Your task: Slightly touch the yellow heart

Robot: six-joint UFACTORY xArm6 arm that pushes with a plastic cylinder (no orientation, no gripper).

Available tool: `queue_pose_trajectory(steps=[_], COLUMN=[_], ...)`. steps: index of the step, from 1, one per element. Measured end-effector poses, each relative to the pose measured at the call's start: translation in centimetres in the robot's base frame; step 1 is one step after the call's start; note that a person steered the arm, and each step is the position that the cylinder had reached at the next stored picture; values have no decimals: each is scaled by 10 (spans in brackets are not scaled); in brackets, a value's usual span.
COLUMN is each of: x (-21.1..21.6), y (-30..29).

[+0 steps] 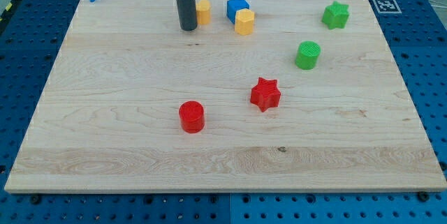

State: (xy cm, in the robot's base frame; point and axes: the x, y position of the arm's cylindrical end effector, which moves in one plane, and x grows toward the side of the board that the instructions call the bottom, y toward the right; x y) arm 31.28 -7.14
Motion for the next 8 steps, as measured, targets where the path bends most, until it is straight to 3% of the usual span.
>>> queue_pose_trajectory(steps=[5, 8], x=[-57, -20], y=[-20, -20])
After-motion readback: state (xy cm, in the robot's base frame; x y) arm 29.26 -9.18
